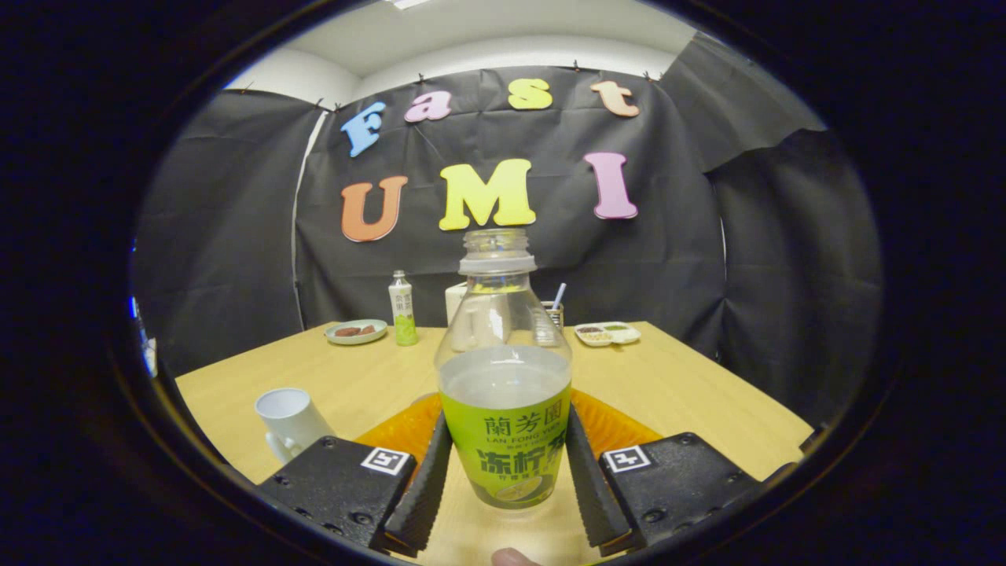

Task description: Take the bottle from table, then pour the juice into the cup, finally place the bottle on the coaster

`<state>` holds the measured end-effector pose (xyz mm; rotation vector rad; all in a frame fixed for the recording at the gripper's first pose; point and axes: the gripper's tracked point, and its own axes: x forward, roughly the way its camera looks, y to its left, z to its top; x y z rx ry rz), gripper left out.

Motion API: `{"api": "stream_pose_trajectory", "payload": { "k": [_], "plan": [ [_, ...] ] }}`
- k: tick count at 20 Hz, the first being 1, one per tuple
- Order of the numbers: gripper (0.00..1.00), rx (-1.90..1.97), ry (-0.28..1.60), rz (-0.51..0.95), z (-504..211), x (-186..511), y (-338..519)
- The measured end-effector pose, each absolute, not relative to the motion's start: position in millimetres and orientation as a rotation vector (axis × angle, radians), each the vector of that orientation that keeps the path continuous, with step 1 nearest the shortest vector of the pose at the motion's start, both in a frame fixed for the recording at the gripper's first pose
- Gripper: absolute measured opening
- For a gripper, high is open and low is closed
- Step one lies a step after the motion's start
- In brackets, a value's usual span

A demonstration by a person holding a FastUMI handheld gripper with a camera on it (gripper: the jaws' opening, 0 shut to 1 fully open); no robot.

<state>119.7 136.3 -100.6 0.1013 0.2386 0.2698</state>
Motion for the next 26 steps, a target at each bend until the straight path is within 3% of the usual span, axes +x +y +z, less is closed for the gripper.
{"api": "stream_pose_trajectory", "payload": {
  "k": [14, 26],
  "plan": [
    [0.76, -0.314, 0.282, 0.281, -89, 122, 138],
    [0.76, -0.728, 0.171, 0.244, -66, 119, 146]
  ]
}}
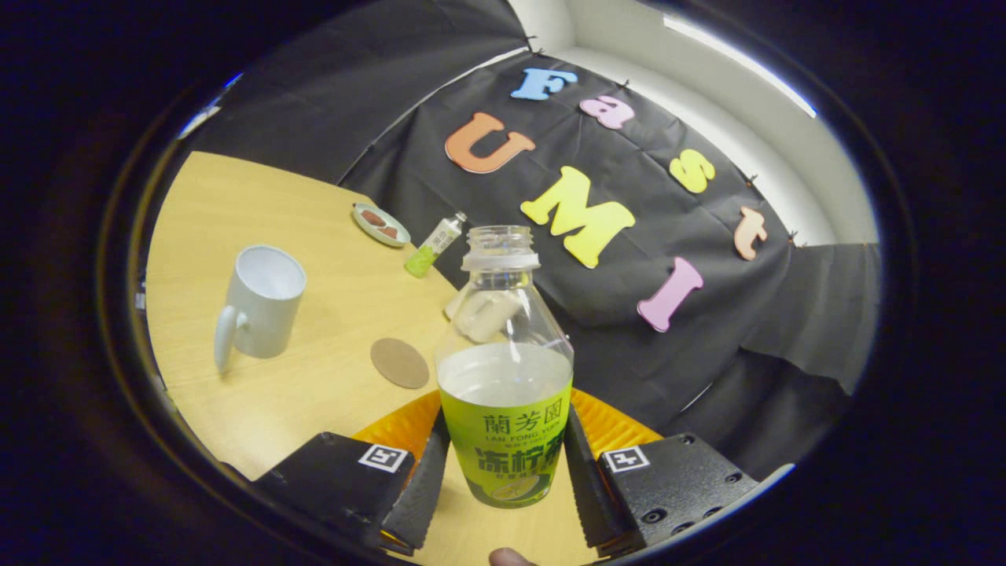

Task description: Take the bottle from table, then pour the juice into the cup, finally place the bottle on the coaster

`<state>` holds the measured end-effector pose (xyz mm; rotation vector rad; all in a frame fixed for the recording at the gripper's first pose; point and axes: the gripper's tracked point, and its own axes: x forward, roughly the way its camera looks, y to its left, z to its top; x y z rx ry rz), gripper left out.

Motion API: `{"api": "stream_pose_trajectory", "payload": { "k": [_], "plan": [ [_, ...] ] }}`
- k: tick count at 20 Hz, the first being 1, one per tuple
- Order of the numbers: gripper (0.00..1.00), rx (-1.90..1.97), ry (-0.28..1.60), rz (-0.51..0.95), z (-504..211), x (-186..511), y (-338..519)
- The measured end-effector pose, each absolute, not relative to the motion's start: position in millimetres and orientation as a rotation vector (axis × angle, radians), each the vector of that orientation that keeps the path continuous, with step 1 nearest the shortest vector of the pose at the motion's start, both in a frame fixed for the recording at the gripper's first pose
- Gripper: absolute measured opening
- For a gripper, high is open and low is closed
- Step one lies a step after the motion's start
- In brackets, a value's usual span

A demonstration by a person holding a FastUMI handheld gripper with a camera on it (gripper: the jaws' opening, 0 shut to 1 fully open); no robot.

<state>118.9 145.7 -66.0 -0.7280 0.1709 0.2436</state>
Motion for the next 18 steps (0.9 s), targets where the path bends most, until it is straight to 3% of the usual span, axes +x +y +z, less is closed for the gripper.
{"api": "stream_pose_trajectory", "payload": {
  "k": [18],
  "plan": [
    [0.76, -1.131, 0.108, 0.208, -55, 121, 173]
  ]
}}
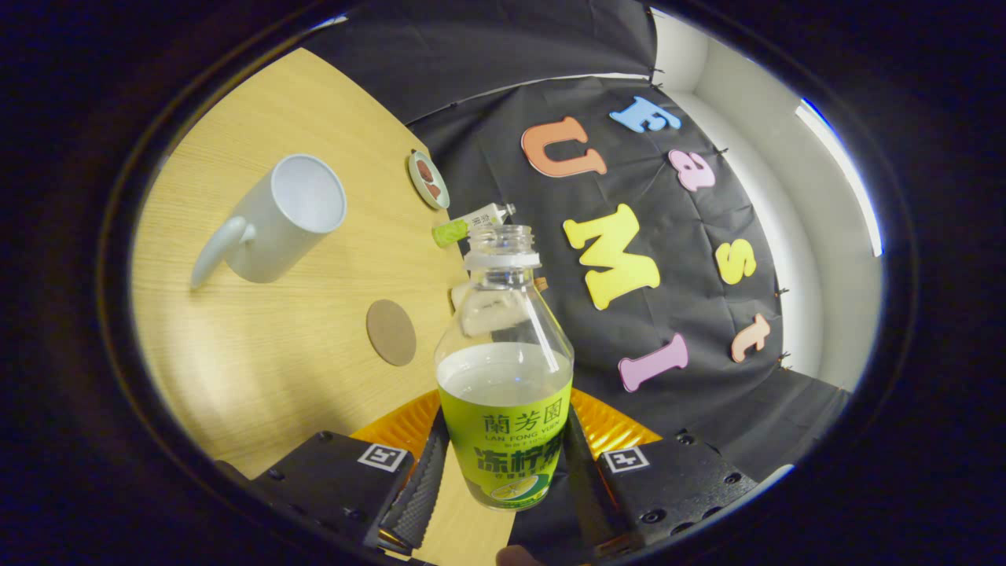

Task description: Take the bottle from table, then pour the juice into the cup, finally place the bottle on the coaster

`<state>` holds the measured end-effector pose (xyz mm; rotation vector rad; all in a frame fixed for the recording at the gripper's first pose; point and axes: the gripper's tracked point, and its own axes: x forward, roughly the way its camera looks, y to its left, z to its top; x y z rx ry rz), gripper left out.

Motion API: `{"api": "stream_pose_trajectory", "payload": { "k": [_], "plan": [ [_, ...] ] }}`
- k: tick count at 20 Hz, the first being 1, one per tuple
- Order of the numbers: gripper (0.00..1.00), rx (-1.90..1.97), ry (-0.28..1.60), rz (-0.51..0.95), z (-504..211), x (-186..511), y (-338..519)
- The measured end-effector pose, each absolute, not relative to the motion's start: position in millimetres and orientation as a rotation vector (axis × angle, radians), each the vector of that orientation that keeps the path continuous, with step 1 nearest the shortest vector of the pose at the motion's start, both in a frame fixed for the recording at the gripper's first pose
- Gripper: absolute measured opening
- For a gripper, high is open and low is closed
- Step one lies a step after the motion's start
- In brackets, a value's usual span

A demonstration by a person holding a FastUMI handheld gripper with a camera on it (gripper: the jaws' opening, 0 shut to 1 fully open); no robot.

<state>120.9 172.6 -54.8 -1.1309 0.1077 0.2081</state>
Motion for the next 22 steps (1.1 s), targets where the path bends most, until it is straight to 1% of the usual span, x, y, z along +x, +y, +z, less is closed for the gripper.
{"api": "stream_pose_trajectory", "payload": {
  "k": [15, 22],
  "plan": [
    [0.76, -1.395, -0.061, 0.219, -38, 115, 238],
    [0.76, -1.472, -0.075, 0.203, -34, 125, 242]
  ]
}}
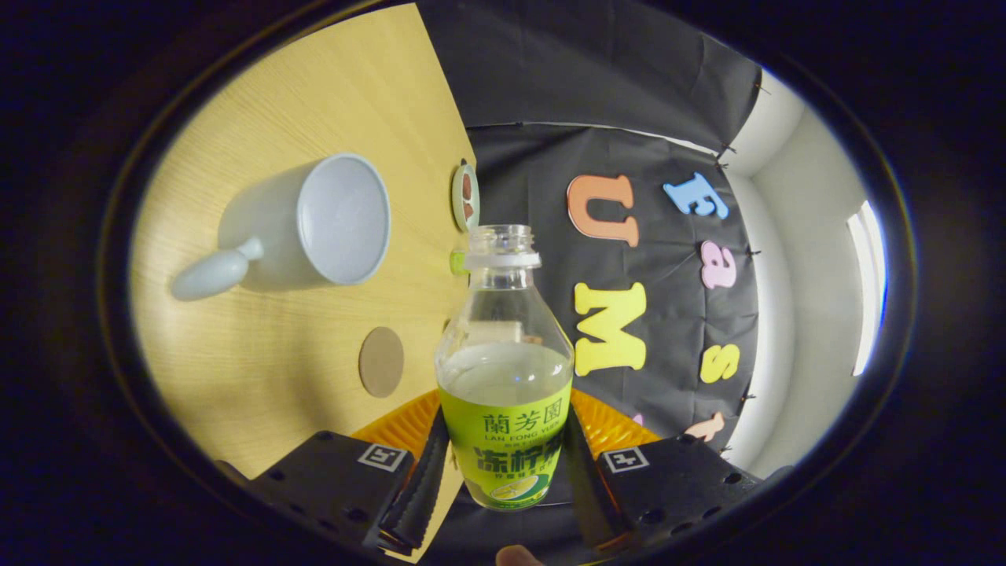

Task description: Take the bottle from table, then pour the juice into the cup, finally place the bottle on the coaster

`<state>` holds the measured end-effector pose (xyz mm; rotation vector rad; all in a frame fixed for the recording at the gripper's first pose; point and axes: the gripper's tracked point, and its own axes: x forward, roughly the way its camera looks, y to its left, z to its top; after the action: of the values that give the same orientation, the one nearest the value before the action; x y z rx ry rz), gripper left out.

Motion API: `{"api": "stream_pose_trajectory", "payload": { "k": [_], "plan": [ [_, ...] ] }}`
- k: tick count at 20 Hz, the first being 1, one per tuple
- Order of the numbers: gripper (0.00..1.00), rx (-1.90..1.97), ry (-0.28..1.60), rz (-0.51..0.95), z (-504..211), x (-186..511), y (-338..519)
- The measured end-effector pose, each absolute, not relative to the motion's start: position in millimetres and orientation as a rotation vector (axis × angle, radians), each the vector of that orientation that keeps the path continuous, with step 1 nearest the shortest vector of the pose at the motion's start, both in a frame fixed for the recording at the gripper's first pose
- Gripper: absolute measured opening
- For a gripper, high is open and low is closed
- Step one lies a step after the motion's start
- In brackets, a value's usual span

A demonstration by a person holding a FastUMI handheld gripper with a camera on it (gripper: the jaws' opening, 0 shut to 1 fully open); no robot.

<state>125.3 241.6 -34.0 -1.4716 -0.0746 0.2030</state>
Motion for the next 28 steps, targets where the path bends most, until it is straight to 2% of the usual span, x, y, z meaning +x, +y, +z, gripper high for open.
{"api": "stream_pose_trajectory", "payload": {
  "k": [28],
  "plan": [
    [0.76, -1.704, -0.18, 0.124, -7, 129, 242]
  ]
}}
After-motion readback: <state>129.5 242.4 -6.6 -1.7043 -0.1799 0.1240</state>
